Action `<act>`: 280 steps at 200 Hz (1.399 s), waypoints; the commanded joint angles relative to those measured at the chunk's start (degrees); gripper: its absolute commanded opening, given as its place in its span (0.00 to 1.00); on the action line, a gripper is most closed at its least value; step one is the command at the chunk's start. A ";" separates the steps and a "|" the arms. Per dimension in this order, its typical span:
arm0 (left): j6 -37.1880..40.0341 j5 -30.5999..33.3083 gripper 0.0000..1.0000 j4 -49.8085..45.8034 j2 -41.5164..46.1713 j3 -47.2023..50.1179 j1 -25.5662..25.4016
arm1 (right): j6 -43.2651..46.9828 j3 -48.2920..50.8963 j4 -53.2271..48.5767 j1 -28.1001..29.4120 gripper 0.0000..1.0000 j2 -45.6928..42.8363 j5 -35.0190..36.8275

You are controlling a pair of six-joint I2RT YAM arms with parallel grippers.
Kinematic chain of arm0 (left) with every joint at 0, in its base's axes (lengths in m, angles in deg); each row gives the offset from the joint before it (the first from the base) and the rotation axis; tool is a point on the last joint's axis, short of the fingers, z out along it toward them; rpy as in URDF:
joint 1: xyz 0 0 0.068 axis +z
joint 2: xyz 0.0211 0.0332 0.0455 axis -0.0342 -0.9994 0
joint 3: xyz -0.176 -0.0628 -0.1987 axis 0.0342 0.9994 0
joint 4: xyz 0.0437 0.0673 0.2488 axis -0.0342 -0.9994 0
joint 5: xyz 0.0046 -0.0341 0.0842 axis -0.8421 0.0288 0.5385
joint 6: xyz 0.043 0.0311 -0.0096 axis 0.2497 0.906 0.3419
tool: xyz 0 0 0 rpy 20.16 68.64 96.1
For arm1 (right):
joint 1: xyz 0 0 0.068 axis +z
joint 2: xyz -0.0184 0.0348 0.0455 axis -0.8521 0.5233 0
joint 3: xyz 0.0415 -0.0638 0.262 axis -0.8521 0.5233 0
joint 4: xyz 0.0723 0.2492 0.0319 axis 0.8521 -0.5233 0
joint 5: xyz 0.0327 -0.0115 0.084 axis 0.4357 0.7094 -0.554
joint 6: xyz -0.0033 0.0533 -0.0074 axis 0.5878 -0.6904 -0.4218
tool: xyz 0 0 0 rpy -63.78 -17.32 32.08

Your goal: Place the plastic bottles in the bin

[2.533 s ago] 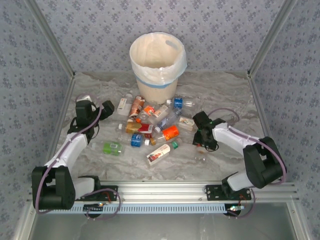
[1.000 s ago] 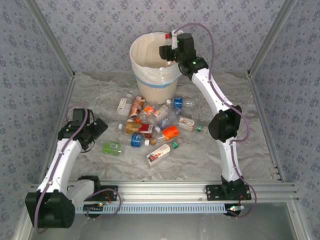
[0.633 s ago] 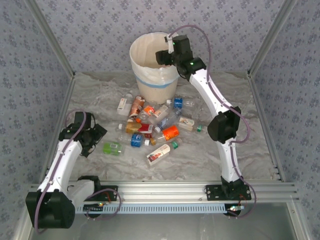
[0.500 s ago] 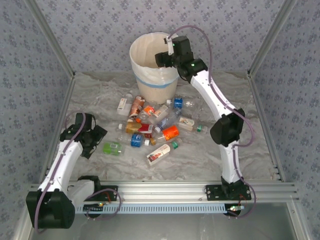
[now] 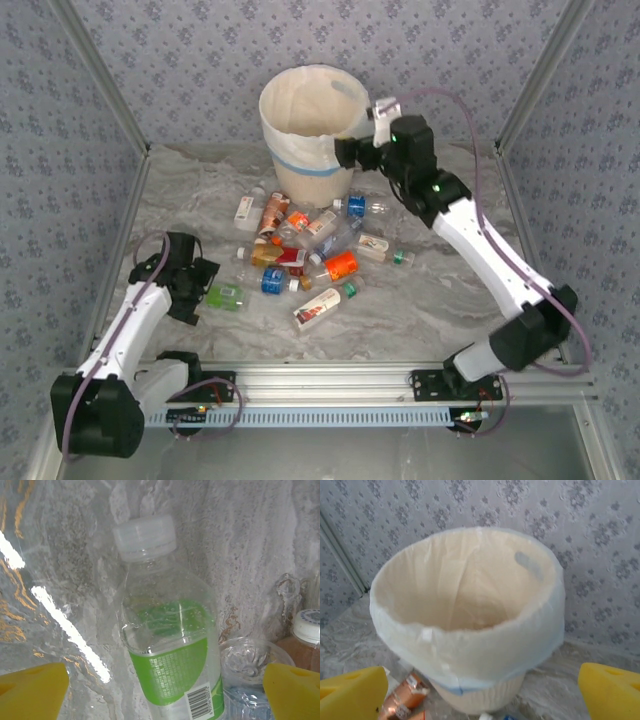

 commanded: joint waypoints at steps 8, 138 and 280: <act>-8.45 0.18 1.00 2.05 -1.25 0.92 -1.45 | -2.86 12.73 9.43 -0.07 1.00 -9.52 3.81; -12.21 6.18 0.77 17.51 -10.09 6.52 -6.64 | -8.40 28.56 7.61 -1.91 1.00 -26.01 9.83; 13.10 11.08 0.45 23.78 -8.25 7.07 -6.40 | -9.77 27.31 5.27 -2.05 1.00 -26.28 9.84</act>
